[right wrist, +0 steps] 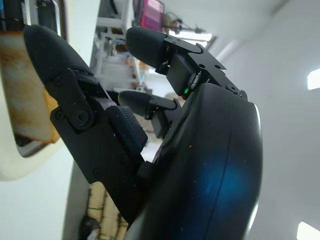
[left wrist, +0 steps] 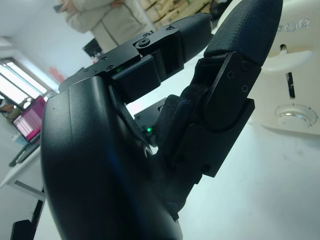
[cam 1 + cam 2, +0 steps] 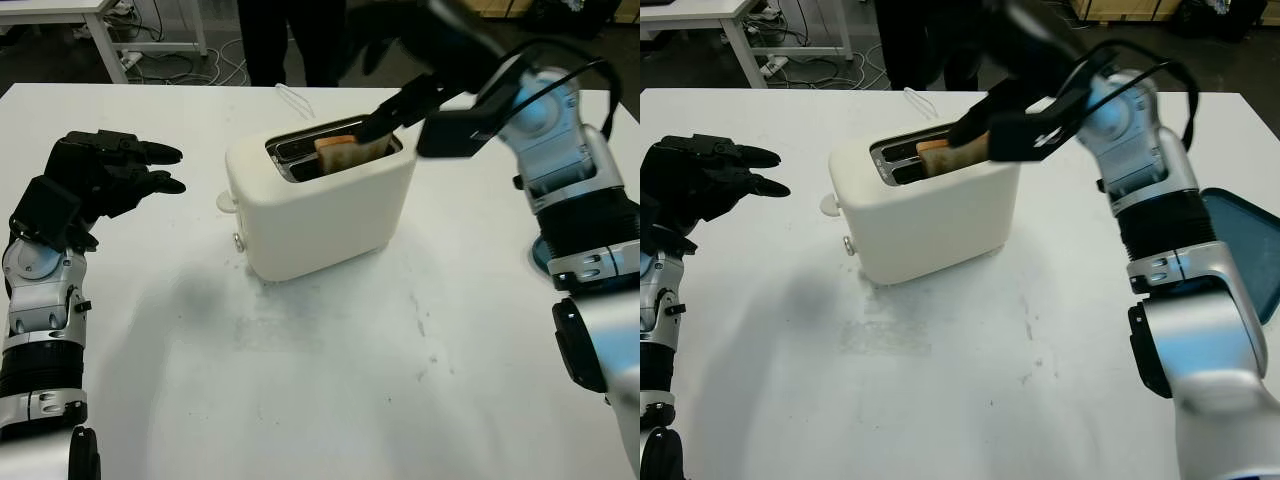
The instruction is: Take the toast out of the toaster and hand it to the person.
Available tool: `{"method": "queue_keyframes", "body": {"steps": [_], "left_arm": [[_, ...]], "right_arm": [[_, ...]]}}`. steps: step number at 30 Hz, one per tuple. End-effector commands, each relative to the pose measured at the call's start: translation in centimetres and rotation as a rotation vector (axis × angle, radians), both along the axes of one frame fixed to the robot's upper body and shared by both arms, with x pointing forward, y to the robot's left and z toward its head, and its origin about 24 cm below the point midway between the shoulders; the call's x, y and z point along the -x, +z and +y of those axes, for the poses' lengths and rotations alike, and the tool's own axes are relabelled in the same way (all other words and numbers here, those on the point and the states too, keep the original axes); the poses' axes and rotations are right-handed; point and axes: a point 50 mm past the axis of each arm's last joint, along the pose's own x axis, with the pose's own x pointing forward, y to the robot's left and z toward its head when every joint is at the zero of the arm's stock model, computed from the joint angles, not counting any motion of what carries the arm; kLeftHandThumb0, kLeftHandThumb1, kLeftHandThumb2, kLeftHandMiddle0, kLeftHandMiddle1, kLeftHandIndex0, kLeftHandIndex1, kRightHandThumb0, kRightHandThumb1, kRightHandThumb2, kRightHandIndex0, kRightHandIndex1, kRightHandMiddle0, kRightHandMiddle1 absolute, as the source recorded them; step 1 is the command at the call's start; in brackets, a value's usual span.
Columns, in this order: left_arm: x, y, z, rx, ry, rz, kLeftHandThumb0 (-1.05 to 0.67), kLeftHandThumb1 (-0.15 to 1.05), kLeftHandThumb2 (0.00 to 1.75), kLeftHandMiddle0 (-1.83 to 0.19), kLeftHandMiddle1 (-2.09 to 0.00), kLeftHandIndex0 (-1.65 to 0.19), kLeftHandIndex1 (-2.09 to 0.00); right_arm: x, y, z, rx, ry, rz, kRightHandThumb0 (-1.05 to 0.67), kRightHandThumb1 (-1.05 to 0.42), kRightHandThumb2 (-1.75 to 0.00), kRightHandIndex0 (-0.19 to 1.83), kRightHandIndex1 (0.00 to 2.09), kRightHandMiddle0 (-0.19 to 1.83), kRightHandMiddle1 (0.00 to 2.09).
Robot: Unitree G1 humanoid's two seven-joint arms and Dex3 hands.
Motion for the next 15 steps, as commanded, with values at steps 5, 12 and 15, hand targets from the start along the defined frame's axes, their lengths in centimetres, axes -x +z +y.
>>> {"method": "queue_keyframes", "body": {"steps": [5,12,15], "left_arm": [[0.1,-0.5,0.1,-0.013,0.008,0.021,-1.05,0.79,0.00,-1.45,-0.08,-1.37,-0.01],[0.2,-0.6,0.0,-0.006,0.006,0.029,-1.05,0.78,0.00,-1.45,-0.08,-1.37,-0.01],[0.2,-0.8,0.0,-0.005,0.006,0.037,-1.05,0.78,0.00,-1.45,-0.08,-1.37,-0.01]], "right_arm": [[-0.3,-2.2,0.7,0.091,0.009,-0.029,-0.50,-0.60,0.00,0.52,0.99,0.68,0.56],[-0.9,-2.9,0.4,0.132,-0.030,-0.058,-0.35,-0.61,0.00,0.59,0.80,0.78,0.33],[-1.1,-3.0,0.3,0.134,-0.037,-0.065,-0.31,-0.61,0.00,0.62,0.75,0.82,0.27]]}}
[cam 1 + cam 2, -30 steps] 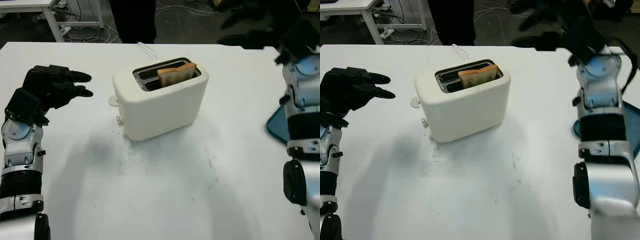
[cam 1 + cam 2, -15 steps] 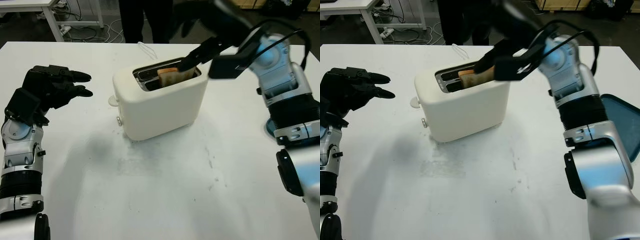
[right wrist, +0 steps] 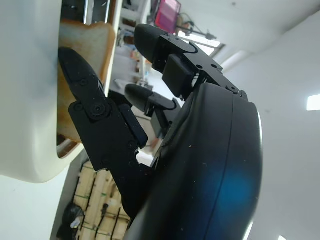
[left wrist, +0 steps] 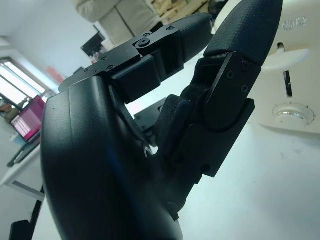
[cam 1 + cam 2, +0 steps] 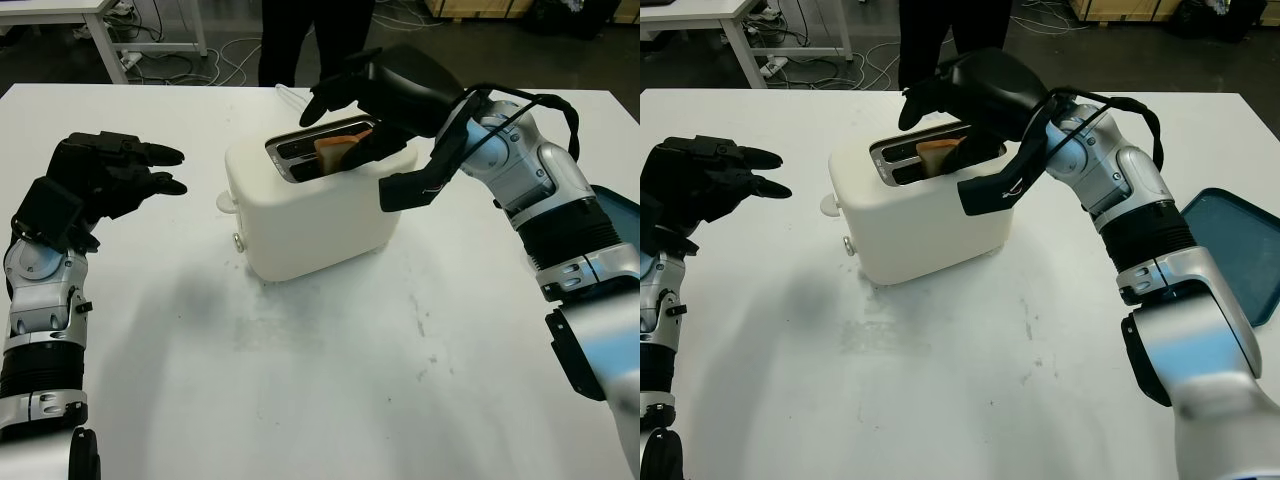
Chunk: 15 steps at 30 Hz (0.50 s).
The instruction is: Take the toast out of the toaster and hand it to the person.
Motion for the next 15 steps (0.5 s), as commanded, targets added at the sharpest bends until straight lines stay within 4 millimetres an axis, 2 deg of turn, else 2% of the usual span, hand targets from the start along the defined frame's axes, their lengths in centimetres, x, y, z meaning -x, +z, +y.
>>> {"method": "queue_keyframes", "body": {"steps": [1,9,15], "left_arm": [[0.2,-0.6,0.1,-0.003,0.009,0.027,-1.05,0.77,0.00,-1.45,-0.08,-1.38,-0.01],[0.3,-0.8,0.1,-0.005,0.009,0.033,-1.05,0.77,0.00,-1.47,-0.08,-1.38,-0.01],[0.4,-0.7,0.1,0.000,0.009,0.035,-1.05,0.77,0.00,-1.47,-0.08,-1.38,-0.01]], "right_arm": [[-0.1,0.4,0.0,0.014,0.001,-0.025,-0.30,-0.61,0.00,0.62,0.75,0.82,0.26],[-0.9,-0.2,-0.5,0.041,-0.054,-0.019,-0.28,-0.66,-0.02,0.61,0.70,0.82,0.19],[-1.0,0.2,-1.2,0.095,-0.082,-0.013,-0.31,-0.67,-0.01,0.64,0.64,0.84,0.14]]}}
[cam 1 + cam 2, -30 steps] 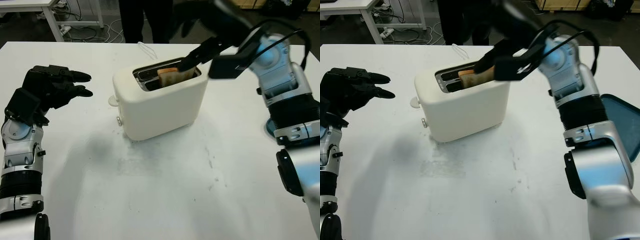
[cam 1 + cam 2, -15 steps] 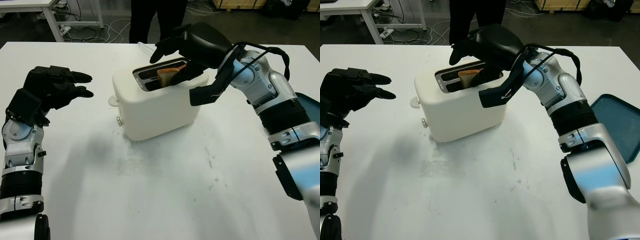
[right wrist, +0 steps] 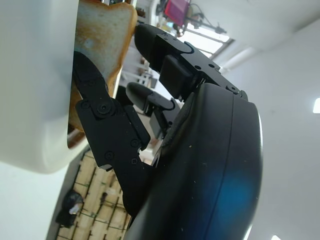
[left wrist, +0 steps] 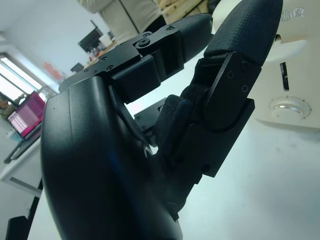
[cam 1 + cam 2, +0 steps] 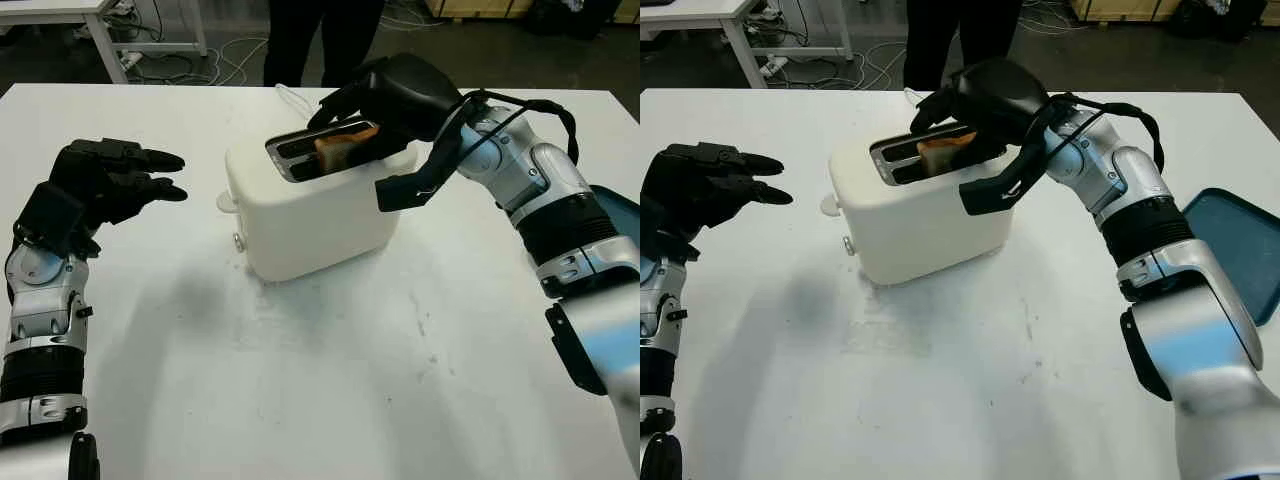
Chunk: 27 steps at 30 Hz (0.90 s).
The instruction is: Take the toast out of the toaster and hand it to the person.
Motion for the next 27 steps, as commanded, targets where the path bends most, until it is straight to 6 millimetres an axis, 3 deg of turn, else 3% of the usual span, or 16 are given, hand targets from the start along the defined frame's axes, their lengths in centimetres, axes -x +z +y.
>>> {"method": "queue_keyframes", "body": {"steps": [1,4,5,6,10,14,20,25,27], "left_arm": [[0.2,-0.2,0.1,-0.002,0.006,0.013,-1.05,0.76,0.00,-1.47,-0.08,-1.38,-0.01],[0.1,-0.2,0.1,0.001,0.007,0.010,-1.05,0.76,0.00,-1.47,-0.08,-1.38,-0.01],[0.1,-0.2,0.1,0.002,0.007,0.009,-1.05,0.77,0.00,-1.47,-0.08,-1.38,-0.01],[0.1,-0.2,0.1,0.002,0.006,0.007,-1.05,0.77,0.00,-1.47,-0.08,-1.38,-0.01],[0.1,-0.2,0.2,0.002,0.011,0.005,-1.05,0.77,0.00,-1.47,-0.07,-1.38,-0.01],[0.1,-0.1,0.2,-0.001,0.013,0.004,-1.05,0.77,0.00,-1.47,-0.07,-1.38,-0.01],[0.3,0.1,0.3,-0.008,0.015,-0.008,-1.05,0.78,0.00,-1.47,-0.07,-1.38,0.00],[0.3,0.0,0.3,-0.005,0.016,-0.010,-1.05,0.78,0.01,-1.47,-0.07,-1.38,0.00],[0.3,0.0,0.3,-0.003,0.018,-0.009,-1.05,0.78,0.00,-1.47,-0.07,-1.38,0.00]], "right_arm": [[-0.1,0.8,-0.6,0.034,-0.029,0.007,-0.29,-0.67,0.00,0.65,0.63,0.85,0.13],[-0.2,1.2,-1.1,0.046,-0.049,0.043,-0.26,-0.67,0.00,0.64,0.82,0.88,0.09],[-0.1,1.3,-1.2,0.056,-0.056,0.051,-0.27,-0.67,0.00,0.62,1.07,0.91,0.09],[-0.1,1.5,-1.3,0.072,-0.066,0.067,-0.28,-0.68,0.00,0.60,1.18,0.93,0.08],[-0.1,1.8,-1.7,0.104,-0.104,0.144,-0.27,-0.72,0.00,0.78,0.92,1.05,0.10],[-0.1,1.7,-1.5,0.216,-0.160,0.196,-0.35,-0.75,-0.01,0.94,1.02,1.18,0.16],[0.1,0.6,-1.1,0.350,-0.150,0.230,-0.46,-0.76,0.00,1.02,1.08,1.27,0.21],[0.0,-1.0,-0.8,0.404,-0.131,0.262,-0.51,-0.77,0.00,1.04,1.17,1.11,0.09],[0.1,-1.7,-0.8,0.409,-0.110,0.254,-0.53,-0.82,-0.01,0.97,1.05,1.13,0.07]]}}
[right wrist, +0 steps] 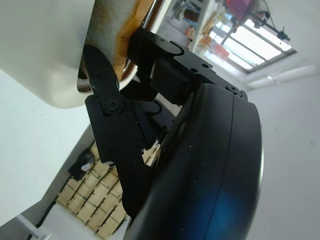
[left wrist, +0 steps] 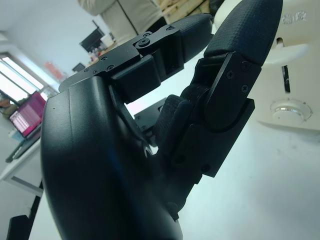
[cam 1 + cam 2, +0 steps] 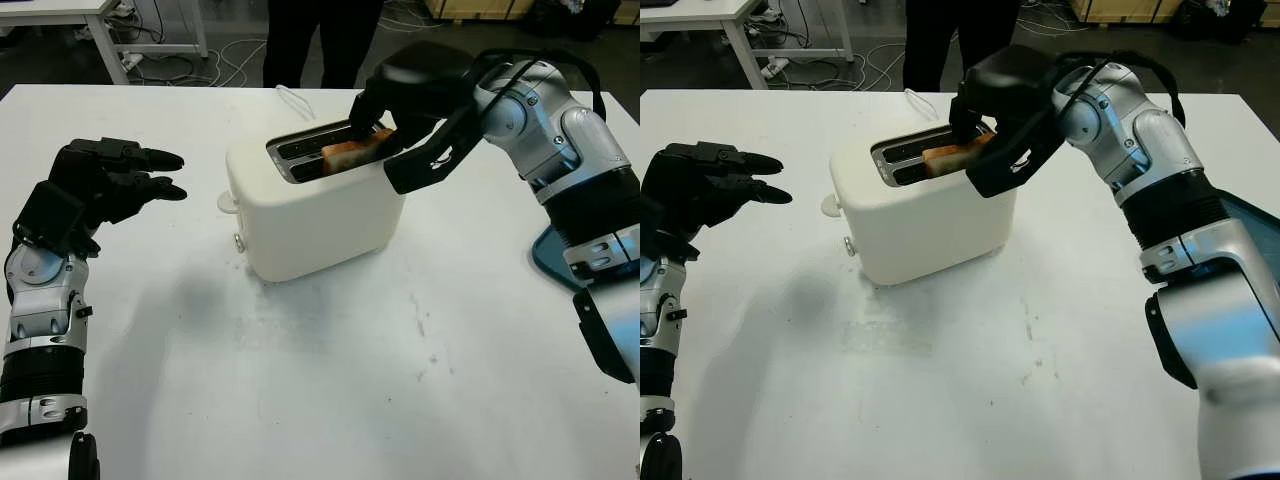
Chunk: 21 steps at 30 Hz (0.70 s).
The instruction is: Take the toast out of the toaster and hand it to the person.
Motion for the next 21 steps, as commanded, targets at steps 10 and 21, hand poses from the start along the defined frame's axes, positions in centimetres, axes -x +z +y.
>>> {"method": "queue_keyframes", "body": {"steps": [10,21], "left_arm": [[0.3,-0.3,0.3,0.003,0.011,0.002,-1.05,0.76,0.00,-1.47,-0.06,-1.38,0.00],[0.3,-0.1,0.2,-0.002,0.014,-0.005,-1.05,0.78,0.00,-1.47,-0.06,-1.38,0.00]], "right_arm": [[0.4,-5.4,0.1,0.005,0.088,0.118,-0.55,-0.87,0.00,0.74,1.32,0.85,0.61],[0.3,-4.6,0.5,0.093,0.108,0.091,-0.60,-0.83,0.00,0.61,0.62,0.87,0.22]]}}
